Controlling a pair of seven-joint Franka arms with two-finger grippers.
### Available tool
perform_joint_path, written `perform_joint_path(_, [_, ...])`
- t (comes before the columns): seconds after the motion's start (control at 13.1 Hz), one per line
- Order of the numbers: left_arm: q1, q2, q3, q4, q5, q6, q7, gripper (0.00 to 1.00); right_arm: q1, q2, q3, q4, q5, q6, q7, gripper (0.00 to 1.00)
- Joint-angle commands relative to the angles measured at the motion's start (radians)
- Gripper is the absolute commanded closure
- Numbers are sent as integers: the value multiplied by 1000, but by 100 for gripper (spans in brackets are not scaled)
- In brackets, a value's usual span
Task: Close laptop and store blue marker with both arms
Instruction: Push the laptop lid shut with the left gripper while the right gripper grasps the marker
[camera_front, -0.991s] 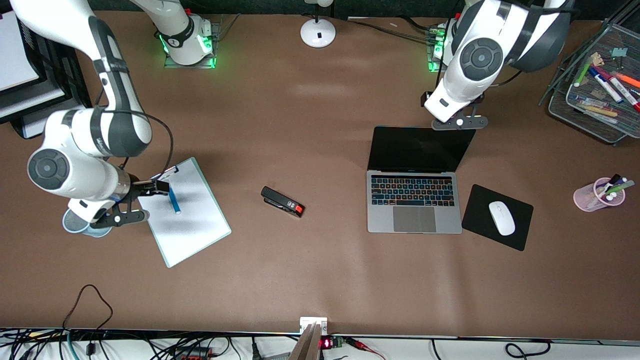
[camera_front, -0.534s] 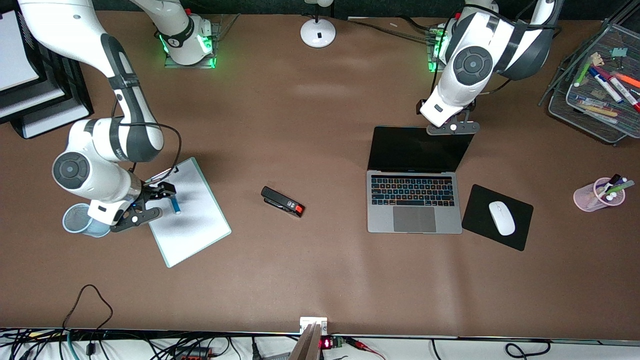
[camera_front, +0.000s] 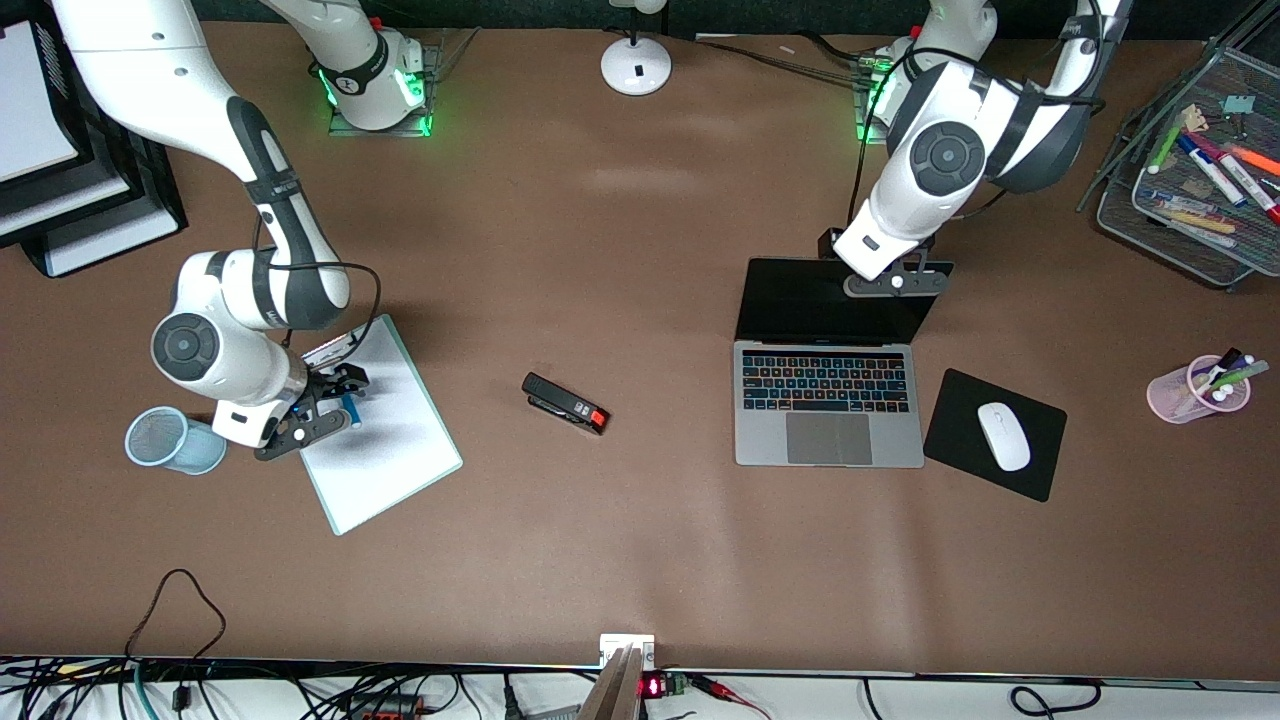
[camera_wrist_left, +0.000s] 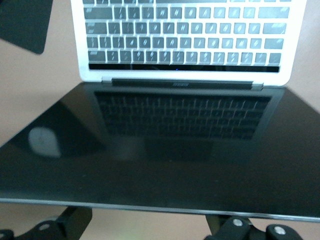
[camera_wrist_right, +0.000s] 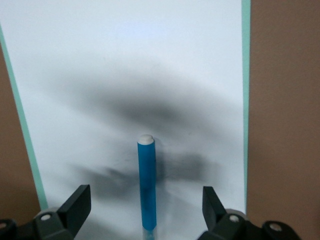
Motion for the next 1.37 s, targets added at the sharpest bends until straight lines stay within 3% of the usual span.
perform_joint_path(0.0, [12, 112, -2, 147, -13, -6, -16, 0, -8, 14, 5, -9, 7, 24, -18, 8])
perform_joint_path(0.15, [13, 194, 2, 201, -2, 28, -40, 0, -8, 28, 5, -4, 7, 51, -20, 12])
perform_joint_path(0.38, [18, 260, 40, 204, 7, 130, -44, 0, -12, 33, 4, -1, 10, 60, -12, 25])
perform_joint_path(0.69, [17, 293, 65, 261, 9, 158, -42, 0, -14, 56, 4, 13, 62, 63, -17, 28])
perform_joint_path(1.14, [10, 487, 105, 278, 18, 394, -42, 0, -6, 76, 4, 40, 64, 74, -5, 33])
perform_joint_path(1.3, [6, 545, 108, 319, 16, 408, -44, 0, -11, 80, 4, 43, 64, 74, -6, 36])
